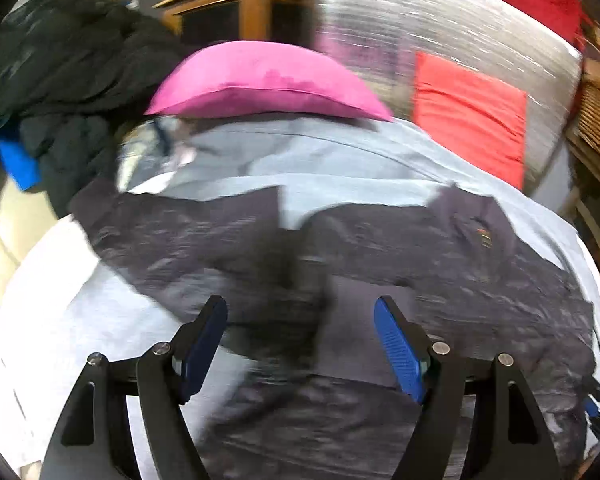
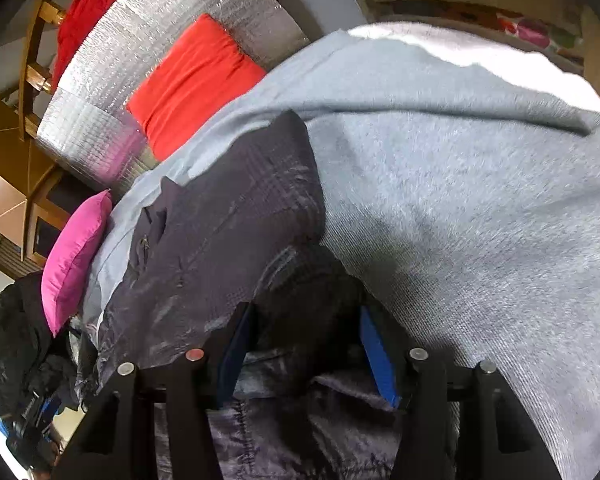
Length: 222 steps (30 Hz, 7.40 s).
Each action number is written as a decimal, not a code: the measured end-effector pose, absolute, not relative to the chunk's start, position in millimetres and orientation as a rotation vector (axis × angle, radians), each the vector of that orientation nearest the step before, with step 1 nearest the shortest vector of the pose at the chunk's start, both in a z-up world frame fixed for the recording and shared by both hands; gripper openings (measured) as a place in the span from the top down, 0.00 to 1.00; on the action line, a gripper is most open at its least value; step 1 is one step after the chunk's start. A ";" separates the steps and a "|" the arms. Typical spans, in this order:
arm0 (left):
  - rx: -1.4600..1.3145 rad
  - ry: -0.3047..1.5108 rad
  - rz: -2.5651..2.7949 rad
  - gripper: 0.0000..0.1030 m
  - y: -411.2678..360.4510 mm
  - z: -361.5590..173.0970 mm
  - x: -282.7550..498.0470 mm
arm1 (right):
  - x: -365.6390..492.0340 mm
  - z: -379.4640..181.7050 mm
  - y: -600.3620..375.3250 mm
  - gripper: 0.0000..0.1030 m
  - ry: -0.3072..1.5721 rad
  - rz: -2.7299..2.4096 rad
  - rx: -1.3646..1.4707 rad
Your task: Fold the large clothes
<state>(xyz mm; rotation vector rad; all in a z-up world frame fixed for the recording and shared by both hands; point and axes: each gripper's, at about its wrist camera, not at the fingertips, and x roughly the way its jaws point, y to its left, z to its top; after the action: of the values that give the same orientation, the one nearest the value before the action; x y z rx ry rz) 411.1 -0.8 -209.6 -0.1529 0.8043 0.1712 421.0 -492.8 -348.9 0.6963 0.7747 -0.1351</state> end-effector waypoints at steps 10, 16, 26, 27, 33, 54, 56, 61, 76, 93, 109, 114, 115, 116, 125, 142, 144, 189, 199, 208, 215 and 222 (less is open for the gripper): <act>-0.409 0.789 0.441 0.18 154.8 -223.5 400.4 | 429.3 -334.2 -444.0 0.27 0.739 0.001 0.524; -0.600 0.897 0.392 0.18 195.1 -272.7 418.0 | 422.3 -316.3 -420.4 0.29 0.632 -0.005 0.375; -0.835 0.822 0.349 0.21 239.0 -309.3 445.8 | 431.9 -332.7 -399.9 0.29 0.707 0.022 0.297; -0.839 0.826 0.346 0.24 242.2 -312.5 450.0 | 433.3 -334.1 -399.0 0.29 0.713 0.020 0.290; -0.860 0.842 0.303 0.51 252.9 -331.3 474.7 | 438.8 -340.7 -395.5 0.28 0.730 0.015 0.279; -0.357 0.501 -0.046 0.91 56.5 -163.4 435.5 | 426.2 -326.8 -419.5 0.28 0.678 0.018 0.459; -0.248 0.483 -0.153 0.91 0.1 -152.4 423.1 | 422.7 -324.0 -425.8 0.28 0.666 0.011 0.493; 0.005 0.589 -0.372 0.89 -126.5 -181.2 409.5 | 414.0 -318.6 -441.2 0.28 0.640 -0.002 0.563; -0.090 0.804 -0.321 0.21 -85.5 -197.3 371.4 | 411.2 -316.7 -444.8 0.28 0.675 0.033 0.580; -0.421 1.160 0.048 0.23 28.5 -283.0 432.5 | 455.5 -271.8 -224.6 0.24 0.769 0.267 -0.270; -0.360 1.158 0.033 0.23 24.1 -292.7 451.5 | 530.2 -288.6 -212.5 0.68 0.837 0.121 -0.193; -0.337 1.149 0.045 0.23 22.1 -291.6 448.8 | 507.8 -271.0 -307.8 0.69 0.766 0.083 0.258; -0.334 1.149 0.046 0.23 21.5 -291.6 448.4 | 499.3 -273.8 -337.4 0.69 0.757 0.076 0.389; -0.330 1.147 0.046 0.23 21.0 -291.7 447.5 | 492.8 -278.4 -356.9 0.69 0.756 0.078 0.479; -0.272 1.147 0.082 0.23 14.5 -292.2 445.2 | 429.3 -361.6 -454.7 0.39 0.827 0.195 1.059; -0.247 1.112 0.105 0.23 13.5 -283.5 446.8 | 432.5 -302.5 -440.2 0.24 0.761 0.048 0.736; -0.250 1.114 0.104 0.23 16.6 -283.6 446.4 | 442.8 -315.6 -451.2 0.24 0.810 -0.044 0.745; -0.216 0.969 0.023 0.26 2.7 -257.4 448.6 | 451.2 -313.7 -503.8 0.29 0.708 -0.058 0.704; 0.018 1.006 0.032 0.26 -33.5 -275.7 454.1 | 482.5 -349.9 -478.6 0.44 0.840 -0.056 0.650; 0.120 0.938 0.052 0.26 -48.0 -267.3 444.3 | 466.8 -348.6 -468.5 0.54 0.812 -0.090 0.570; 0.168 0.909 0.070 0.26 -52.8 -265.6 445.9 | 449.9 -335.0 -486.1 0.42 0.756 -0.068 0.644; 0.191 0.889 0.076 0.26 -56.3 -265.2 443.5 | 453.3 -331.0 -493.6 0.33 0.721 -0.097 0.665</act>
<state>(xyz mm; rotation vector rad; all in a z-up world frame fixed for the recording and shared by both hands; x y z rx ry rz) 443.5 -56.3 -265.2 0.1910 0.8895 0.0763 453.3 -493.6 -331.1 0.6651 0.7208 -0.0969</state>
